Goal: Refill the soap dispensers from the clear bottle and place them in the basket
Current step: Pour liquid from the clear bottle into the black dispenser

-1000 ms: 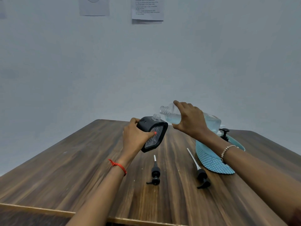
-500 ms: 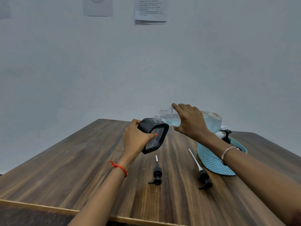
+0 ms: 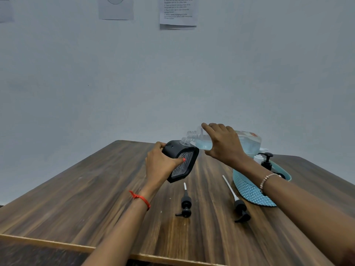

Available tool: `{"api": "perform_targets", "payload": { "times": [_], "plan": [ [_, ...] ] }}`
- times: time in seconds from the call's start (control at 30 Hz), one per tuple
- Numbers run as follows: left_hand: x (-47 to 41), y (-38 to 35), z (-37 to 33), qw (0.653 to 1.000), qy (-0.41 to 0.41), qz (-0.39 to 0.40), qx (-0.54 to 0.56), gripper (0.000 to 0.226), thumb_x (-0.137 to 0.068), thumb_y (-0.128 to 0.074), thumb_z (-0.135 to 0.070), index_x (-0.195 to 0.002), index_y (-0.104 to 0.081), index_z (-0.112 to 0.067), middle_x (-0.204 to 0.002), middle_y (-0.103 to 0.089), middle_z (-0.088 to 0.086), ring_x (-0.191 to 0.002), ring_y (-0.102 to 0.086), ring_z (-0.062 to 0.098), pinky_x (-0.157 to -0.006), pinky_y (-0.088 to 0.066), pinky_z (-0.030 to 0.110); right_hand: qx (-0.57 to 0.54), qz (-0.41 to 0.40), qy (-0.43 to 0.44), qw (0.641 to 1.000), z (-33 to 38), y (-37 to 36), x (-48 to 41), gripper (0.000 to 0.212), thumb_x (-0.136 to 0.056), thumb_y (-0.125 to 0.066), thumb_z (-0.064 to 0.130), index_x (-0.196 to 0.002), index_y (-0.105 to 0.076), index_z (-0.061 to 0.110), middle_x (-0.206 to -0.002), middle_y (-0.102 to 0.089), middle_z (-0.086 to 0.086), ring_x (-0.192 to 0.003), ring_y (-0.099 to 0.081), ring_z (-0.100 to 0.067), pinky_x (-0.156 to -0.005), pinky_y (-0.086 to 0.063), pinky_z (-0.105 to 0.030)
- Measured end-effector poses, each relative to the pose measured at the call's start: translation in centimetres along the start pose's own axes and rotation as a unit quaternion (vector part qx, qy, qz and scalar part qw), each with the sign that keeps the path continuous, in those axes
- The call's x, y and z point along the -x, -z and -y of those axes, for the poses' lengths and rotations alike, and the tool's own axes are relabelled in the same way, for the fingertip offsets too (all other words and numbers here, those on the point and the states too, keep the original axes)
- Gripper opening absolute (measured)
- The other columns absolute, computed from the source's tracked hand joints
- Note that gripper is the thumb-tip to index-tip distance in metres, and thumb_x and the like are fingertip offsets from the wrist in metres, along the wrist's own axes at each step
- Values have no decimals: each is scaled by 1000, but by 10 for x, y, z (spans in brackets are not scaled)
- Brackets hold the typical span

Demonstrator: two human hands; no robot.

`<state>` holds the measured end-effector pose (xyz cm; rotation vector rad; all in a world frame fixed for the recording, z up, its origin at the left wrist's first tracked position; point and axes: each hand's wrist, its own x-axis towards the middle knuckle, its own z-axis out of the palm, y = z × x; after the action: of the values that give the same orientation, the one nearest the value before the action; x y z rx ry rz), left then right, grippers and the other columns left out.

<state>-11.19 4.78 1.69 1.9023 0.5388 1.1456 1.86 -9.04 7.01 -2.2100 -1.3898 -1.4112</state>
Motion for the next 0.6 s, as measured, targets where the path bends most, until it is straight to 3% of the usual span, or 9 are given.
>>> {"api": "perform_targets", "payload": {
  "times": [0.6],
  "plan": [
    [4,2,-2,1000,6,-1,9,52,-54,-88,-24,-95,-57,-16,-83,-64,-6,-83,-64,16,-74,-53,34,-2,1,0,1000,0,-1,2,79,-43,-88,17,-114,-57,5,-95,-66,-17,-79,-64,-37,-69,-52,-44]
  ]
}}
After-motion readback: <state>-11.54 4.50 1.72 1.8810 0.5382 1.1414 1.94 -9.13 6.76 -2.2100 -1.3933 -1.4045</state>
